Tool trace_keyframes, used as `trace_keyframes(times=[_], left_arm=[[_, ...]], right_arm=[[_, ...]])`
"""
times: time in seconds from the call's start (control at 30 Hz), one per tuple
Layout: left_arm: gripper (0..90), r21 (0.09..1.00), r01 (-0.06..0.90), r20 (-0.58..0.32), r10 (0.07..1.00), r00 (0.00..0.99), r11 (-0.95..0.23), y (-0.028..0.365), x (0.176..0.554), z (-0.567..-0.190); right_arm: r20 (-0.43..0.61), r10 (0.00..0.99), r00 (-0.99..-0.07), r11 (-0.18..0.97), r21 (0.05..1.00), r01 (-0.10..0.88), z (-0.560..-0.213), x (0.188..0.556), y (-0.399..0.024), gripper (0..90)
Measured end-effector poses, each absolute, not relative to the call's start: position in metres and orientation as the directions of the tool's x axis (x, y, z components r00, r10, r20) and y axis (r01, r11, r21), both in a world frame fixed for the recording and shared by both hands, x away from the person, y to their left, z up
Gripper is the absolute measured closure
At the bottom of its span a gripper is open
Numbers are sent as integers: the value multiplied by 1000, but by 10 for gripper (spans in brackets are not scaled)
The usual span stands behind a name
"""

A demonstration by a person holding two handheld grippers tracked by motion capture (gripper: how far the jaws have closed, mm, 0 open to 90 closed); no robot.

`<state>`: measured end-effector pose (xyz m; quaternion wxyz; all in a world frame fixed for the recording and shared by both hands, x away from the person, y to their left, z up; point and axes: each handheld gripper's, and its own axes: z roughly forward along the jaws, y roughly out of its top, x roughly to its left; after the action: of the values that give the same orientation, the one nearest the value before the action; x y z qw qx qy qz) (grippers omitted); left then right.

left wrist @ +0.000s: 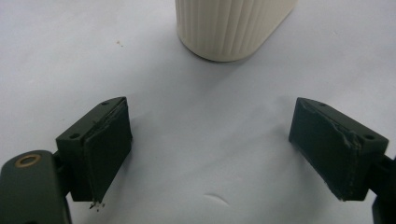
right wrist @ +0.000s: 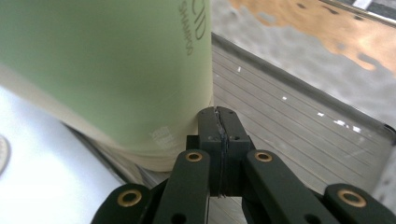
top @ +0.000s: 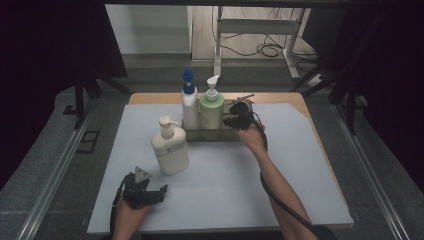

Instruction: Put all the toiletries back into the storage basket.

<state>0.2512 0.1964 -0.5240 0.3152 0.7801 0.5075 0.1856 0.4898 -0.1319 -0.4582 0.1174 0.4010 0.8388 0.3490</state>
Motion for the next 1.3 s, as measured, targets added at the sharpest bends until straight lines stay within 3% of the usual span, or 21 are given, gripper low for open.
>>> trace_keyframes(times=[0.57,1.03,1.3], left_arm=[[129,680,675,-31,909,416,-286,196,251,-524],[129,682,675,-32,910,414,-283,196,251,-524],[130,679,677,-32,909,415,-285,196,251,-524]], right_arm=[[50,752,-657,453,684,571,-456,483,-125,882],[43,737,-675,450,714,537,-450,473,-134,686],[38,724,-689,455,724,518,-442,465,-141,504]])
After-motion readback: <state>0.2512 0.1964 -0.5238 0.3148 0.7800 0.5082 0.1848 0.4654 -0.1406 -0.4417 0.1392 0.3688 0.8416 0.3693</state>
